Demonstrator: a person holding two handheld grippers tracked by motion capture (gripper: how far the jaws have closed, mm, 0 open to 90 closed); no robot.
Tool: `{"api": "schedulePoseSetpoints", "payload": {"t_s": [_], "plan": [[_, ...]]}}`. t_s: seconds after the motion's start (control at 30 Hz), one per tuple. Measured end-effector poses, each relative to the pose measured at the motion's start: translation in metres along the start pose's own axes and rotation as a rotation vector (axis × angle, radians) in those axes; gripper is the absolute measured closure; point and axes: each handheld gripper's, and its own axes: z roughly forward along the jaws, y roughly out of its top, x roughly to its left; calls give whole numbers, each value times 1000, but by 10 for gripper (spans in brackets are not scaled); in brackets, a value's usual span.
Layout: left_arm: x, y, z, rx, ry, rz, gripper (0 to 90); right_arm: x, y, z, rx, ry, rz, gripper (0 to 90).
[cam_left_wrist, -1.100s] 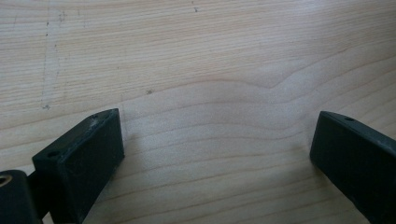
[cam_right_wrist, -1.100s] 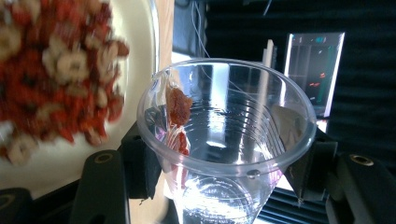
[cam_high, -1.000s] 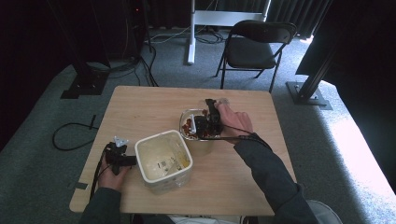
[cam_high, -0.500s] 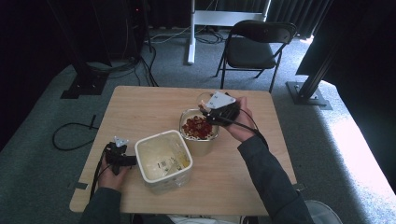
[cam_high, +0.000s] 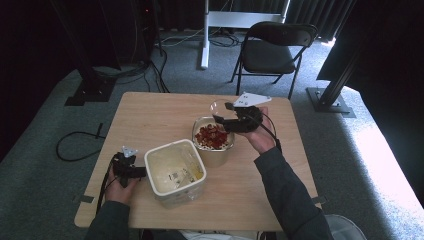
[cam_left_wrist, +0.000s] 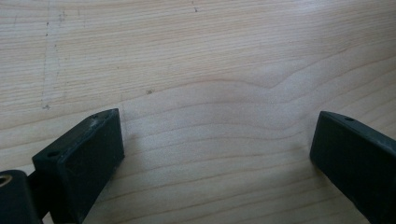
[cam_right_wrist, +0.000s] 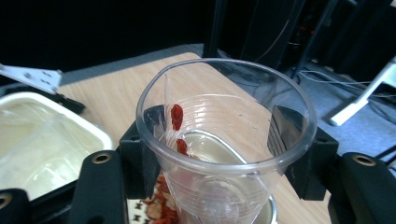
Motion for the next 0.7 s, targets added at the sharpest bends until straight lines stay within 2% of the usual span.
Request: {"api": "schedulePoseSetpoints", "payload": {"t_s": [0.2,0.27,0.3,0.43,0.47,0.5,0.57,0.7], "plan": [[0,0,0,0,0,0,33,0,1,-2,-34,65,65,370],[0,0,0,0,0,0,33,-1,1,-3,-39,72,77,370],[0,0,0,0,0,0,34,-3,1,-3,-51,98,110,370],[0,0,0,0,0,0,33,-9,-1,-3,-61,124,170,370],[0,0,0,0,0,0,33,-10,-1,-3,-61,114,171,370],[0,0,0,0,0,0,33,-8,0,-3,-42,74,137,369],[0,0,0,0,0,0,33,-2,1,-2,11,-17,29,367],[0,0,0,0,0,0,33,15,4,4,130,-218,-243,366]]}}
